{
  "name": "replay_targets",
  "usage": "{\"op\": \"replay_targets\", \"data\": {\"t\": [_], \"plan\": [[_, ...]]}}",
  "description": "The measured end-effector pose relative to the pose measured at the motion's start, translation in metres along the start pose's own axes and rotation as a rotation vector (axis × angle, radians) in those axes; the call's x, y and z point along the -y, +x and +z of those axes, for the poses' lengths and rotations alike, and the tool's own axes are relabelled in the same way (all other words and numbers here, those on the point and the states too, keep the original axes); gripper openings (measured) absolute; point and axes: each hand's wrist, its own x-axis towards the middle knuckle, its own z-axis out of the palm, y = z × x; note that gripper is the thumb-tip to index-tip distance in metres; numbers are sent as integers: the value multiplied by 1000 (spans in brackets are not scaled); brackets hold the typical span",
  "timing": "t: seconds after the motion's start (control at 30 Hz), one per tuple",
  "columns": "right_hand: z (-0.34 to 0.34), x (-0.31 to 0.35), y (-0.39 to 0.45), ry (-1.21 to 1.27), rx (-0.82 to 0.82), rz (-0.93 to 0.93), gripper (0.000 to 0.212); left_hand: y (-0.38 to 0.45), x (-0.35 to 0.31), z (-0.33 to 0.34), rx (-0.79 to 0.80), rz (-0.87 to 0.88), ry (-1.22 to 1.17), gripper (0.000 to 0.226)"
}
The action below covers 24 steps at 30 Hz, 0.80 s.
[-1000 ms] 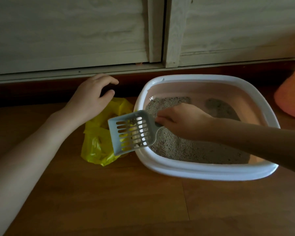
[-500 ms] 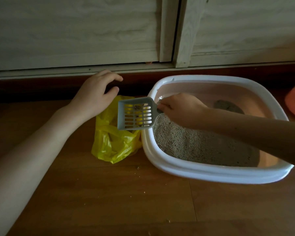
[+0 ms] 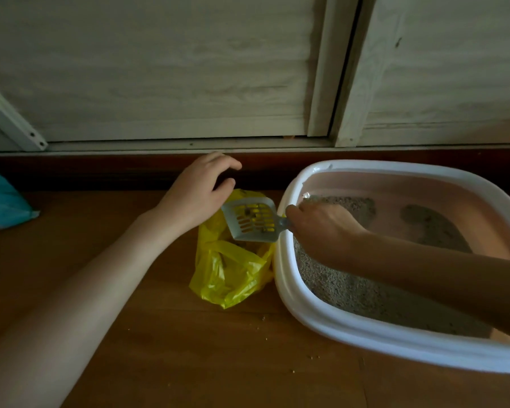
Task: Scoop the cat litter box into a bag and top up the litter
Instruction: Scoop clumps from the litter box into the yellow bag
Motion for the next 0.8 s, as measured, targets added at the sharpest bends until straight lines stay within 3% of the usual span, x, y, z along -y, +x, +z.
{"op": "replay_targets", "data": {"t": [0.1, 0.17, 0.23, 0.3, 0.63, 0.8], "plan": [[0, 5, 2, -111, 33, -39, 30, -1, 1, -1, 3, -1, -4, 30], [3, 6, 4, -166, -56, -88, 34, -2, 2, -1, 6, -6, -8, 30], [4, 7, 3, -156, -201, -143, 19, -2, 3, -1, 8, -4, -8, 30], [10, 5, 3, -134, -321, -192, 30, -2, 3, -1, 7, -3, -5, 30], [13, -2, -1, -255, -471, -260, 25, -1, 1, -1, 5, 4, 2, 31], [11, -5, -8, -204, -318, -230, 20, -1, -1, 1, 2, 6, 1, 30]]}}
